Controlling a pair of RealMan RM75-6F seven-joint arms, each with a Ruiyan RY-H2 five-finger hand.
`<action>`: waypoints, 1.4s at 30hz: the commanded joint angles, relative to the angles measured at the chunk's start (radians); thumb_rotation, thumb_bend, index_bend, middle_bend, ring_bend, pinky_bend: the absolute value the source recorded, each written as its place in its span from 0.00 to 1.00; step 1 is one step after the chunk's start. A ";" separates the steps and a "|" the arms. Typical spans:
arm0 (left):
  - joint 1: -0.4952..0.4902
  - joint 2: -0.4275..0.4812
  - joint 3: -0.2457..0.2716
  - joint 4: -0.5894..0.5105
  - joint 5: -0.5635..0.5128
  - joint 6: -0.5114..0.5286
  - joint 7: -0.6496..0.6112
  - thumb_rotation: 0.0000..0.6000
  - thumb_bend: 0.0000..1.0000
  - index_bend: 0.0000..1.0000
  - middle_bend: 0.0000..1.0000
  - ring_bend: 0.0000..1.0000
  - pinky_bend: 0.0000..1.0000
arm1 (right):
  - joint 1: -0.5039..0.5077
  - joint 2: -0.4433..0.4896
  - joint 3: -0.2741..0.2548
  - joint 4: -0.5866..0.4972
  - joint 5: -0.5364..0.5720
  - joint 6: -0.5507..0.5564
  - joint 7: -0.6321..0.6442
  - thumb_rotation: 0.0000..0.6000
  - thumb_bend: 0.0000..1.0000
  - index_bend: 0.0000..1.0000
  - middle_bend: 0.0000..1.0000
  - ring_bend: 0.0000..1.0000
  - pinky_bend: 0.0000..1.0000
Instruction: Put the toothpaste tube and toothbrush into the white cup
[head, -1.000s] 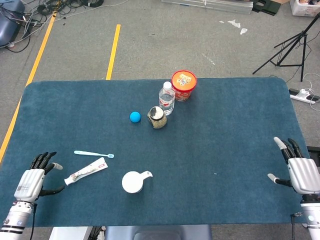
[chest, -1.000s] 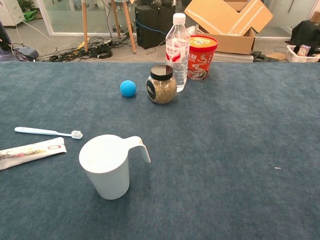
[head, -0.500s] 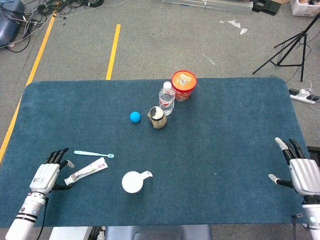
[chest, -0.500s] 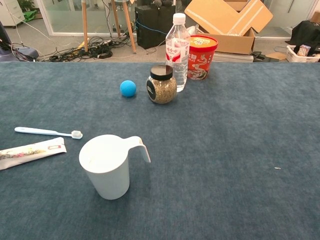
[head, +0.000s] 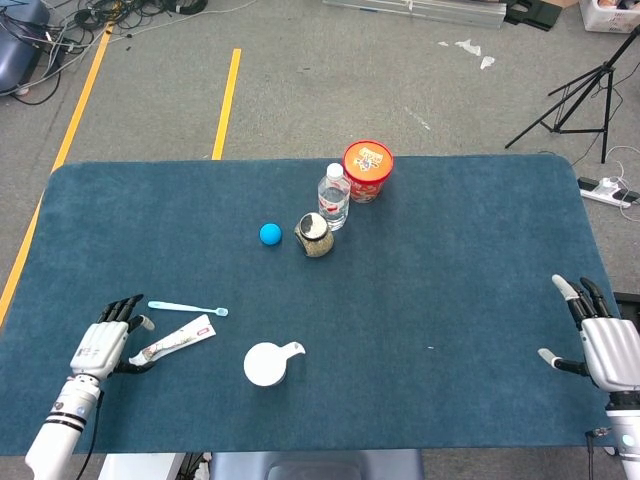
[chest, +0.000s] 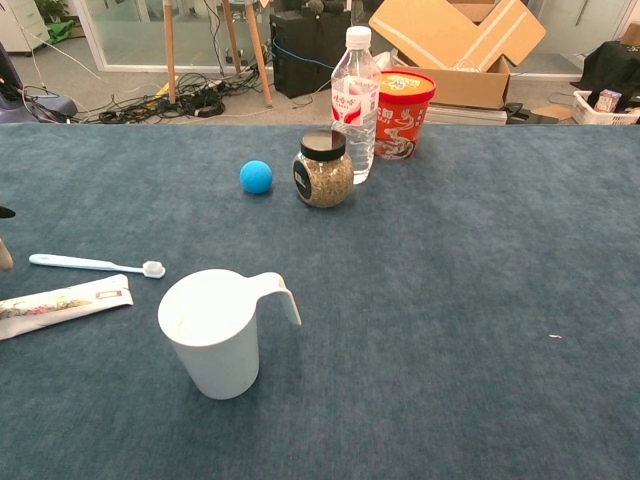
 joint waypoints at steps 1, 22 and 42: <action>-0.005 -0.013 -0.001 0.017 -0.016 -0.005 0.018 1.00 0.02 0.36 0.06 0.00 0.01 | 0.001 -0.001 0.000 0.000 0.001 -0.002 -0.002 1.00 0.00 0.04 0.18 0.07 0.62; -0.038 -0.047 -0.018 0.072 -0.150 -0.074 0.067 1.00 0.02 0.40 0.06 0.00 0.01 | 0.004 -0.002 0.002 -0.001 0.007 -0.011 -0.008 1.00 0.00 0.04 0.18 0.07 0.62; -0.060 -0.064 -0.014 0.083 -0.182 -0.095 0.085 1.00 0.02 0.46 0.06 0.00 0.01 | 0.003 0.000 0.003 -0.001 0.008 -0.010 -0.002 1.00 0.00 0.04 0.18 0.07 0.62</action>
